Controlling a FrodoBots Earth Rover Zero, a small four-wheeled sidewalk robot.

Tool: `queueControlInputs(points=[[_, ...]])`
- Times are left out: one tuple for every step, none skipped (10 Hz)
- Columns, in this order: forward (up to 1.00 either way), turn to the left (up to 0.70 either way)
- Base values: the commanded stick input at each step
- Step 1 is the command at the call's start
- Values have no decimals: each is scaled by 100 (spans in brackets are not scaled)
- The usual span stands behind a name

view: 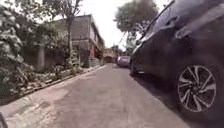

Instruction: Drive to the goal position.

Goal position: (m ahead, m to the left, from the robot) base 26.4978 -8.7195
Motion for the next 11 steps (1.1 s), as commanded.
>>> queueControlInputs(points=[[100,0],[100,0],[100,0],[100,0],[100,0],[100,0],[100,0],[100,0],[100,0],[100,0],[100,0]])
